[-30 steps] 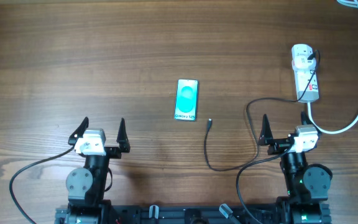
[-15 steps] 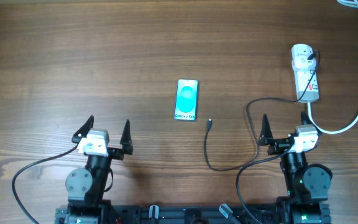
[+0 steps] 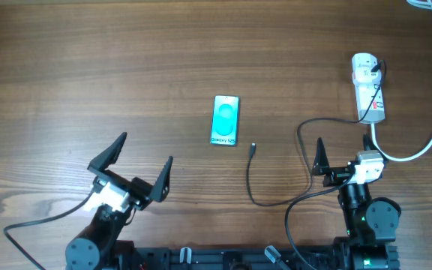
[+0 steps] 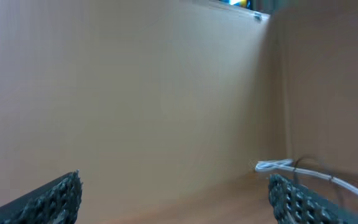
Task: Plug charger to phone and switch on socket
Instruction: 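Move the left gripper over the Galaxy S25 phone and lower, then close the left gripper on the phone's top edge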
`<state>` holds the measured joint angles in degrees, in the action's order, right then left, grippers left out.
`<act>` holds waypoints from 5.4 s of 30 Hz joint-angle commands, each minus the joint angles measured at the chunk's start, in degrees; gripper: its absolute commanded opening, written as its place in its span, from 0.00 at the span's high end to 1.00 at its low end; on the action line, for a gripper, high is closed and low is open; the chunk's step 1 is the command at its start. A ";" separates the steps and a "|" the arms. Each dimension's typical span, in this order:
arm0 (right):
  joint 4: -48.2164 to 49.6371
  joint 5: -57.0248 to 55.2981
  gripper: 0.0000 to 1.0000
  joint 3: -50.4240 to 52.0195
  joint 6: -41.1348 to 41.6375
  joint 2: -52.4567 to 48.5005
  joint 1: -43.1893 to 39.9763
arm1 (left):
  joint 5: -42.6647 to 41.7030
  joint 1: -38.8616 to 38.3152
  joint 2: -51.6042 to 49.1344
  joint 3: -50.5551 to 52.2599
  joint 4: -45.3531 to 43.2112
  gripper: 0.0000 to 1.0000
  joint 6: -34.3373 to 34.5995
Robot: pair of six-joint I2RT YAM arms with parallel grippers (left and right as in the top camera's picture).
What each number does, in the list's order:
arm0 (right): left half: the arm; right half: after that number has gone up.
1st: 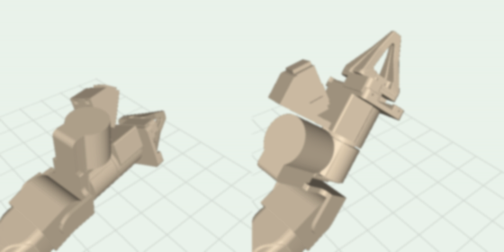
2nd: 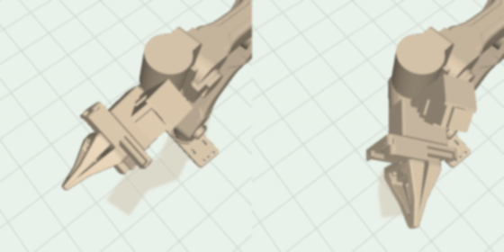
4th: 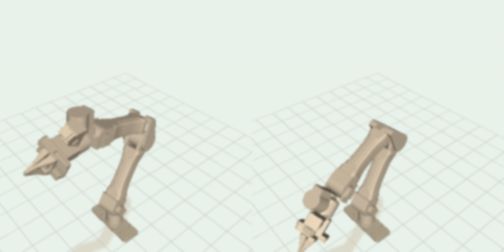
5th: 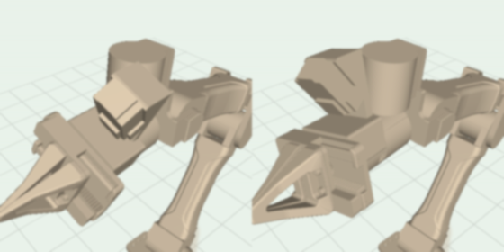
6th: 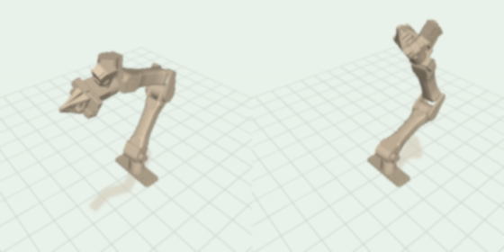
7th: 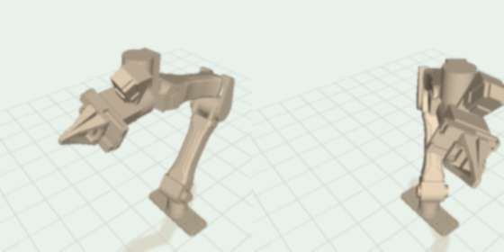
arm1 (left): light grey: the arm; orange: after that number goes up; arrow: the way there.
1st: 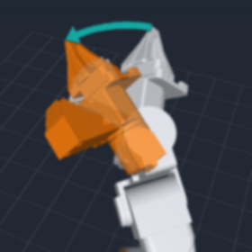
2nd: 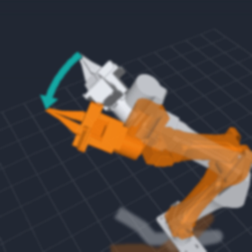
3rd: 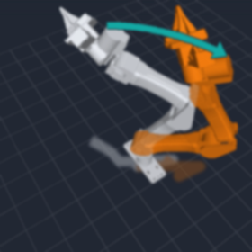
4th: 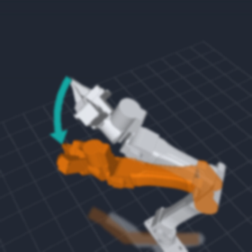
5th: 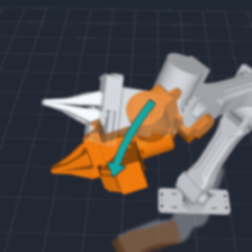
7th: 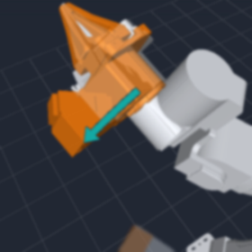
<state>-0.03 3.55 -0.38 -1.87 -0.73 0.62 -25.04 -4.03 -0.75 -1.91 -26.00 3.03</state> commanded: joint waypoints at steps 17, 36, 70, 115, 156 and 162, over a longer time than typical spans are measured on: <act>0.09 -0.55 0.00 0.09 -1.01 0.31 0.17 | -9.57 -0.26 -46.21 -64.70 63.21 0.00 3.58; 0.09 -0.55 0.00 0.09 -1.01 0.31 0.17 | 0.24 -9.09 -59.45 -74.86 76.06 0.00 10.73; 0.09 -0.55 0.00 0.09 -1.01 0.31 0.17 | 20.59 -25.22 -124.93 -113.07 104.15 0.00 16.94; 0.09 -0.55 0.00 0.09 -1.01 0.31 0.17 | 20.90 -28.02 -133.52 -101.04 88.02 0.00 16.98; 0.09 -0.55 0.00 0.09 -1.01 0.31 0.17 | 23.19 -29.88 -133.52 -101.04 86.20 0.21 17.14; 0.09 -0.55 0.00 0.09 -1.01 0.31 0.17 | 23.19 -29.88 -133.52 -101.04 86.18 0.21 17.16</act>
<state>-0.03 3.55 -0.38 -1.87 -0.73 0.62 -0.49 -33.39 -132.75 -104.53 60.75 20.10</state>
